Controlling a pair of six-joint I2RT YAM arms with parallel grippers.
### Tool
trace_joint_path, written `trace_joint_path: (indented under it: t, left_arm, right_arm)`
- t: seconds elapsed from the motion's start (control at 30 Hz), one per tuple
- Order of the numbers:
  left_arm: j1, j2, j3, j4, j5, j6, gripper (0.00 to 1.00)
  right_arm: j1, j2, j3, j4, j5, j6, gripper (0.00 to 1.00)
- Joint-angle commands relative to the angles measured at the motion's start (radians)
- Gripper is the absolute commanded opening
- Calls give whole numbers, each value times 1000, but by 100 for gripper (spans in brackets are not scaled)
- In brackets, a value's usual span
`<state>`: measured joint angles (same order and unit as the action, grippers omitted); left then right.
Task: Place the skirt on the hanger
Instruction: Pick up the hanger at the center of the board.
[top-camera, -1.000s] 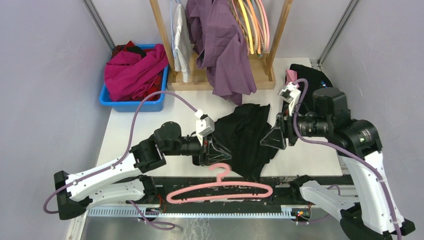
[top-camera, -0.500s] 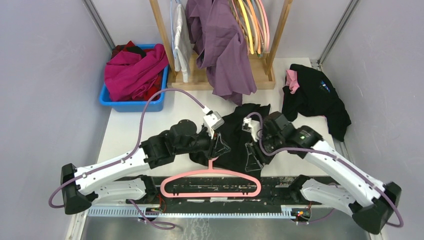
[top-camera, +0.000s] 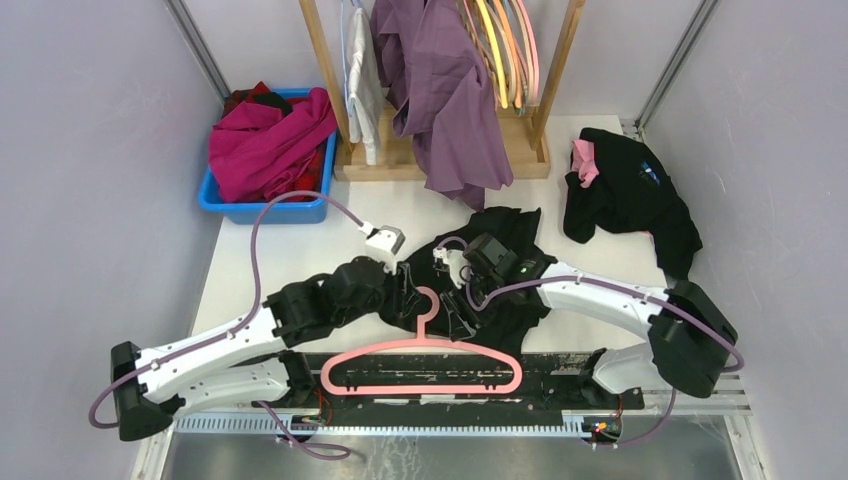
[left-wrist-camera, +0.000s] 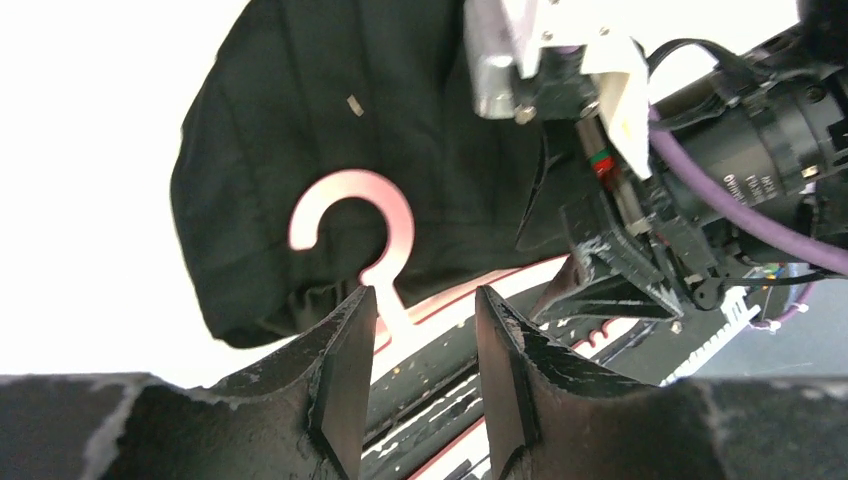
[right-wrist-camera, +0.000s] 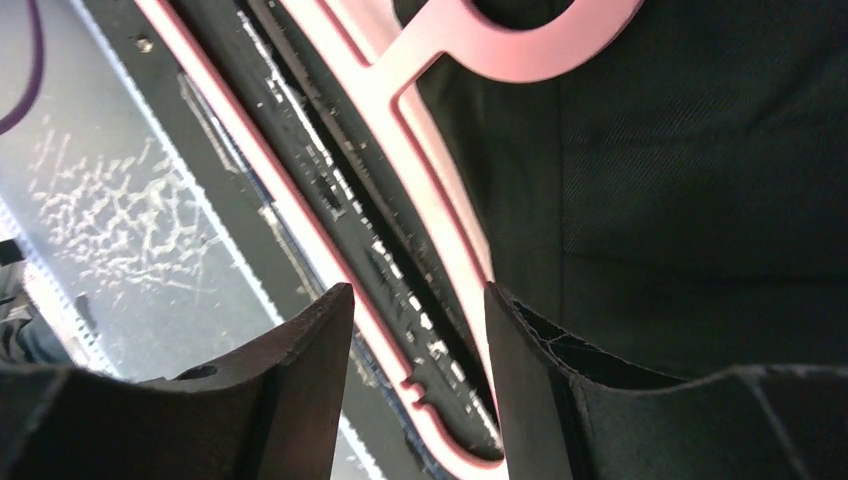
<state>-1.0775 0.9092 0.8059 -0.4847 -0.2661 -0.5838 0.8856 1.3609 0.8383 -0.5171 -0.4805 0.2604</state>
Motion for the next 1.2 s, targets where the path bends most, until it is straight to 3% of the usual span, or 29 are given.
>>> trace_joint_path:
  t: [0.0,0.57,0.83,0.93,1.17]
  left_arm:
    - [0,-118,-69,-11,-78,-126,48]
    - [0,-103,-68,-4,-63,-78,44]
    - [1,-116,-59,-2,-70,-65,43]
    - [1,-124,-56,-6,-76,-62,43]
    - [2,-141,-28,-23,-90,-49,43]
  right_arm:
    - [13,39,-41,225,33,-26,57]
    - [99,274,-54,340,34,-73,67]
    - [118,314,-86,400,47,-47,52]
    - [120,320,-103,426,52,-37,36]
    - [119,190,-69,296,77,-35,15]
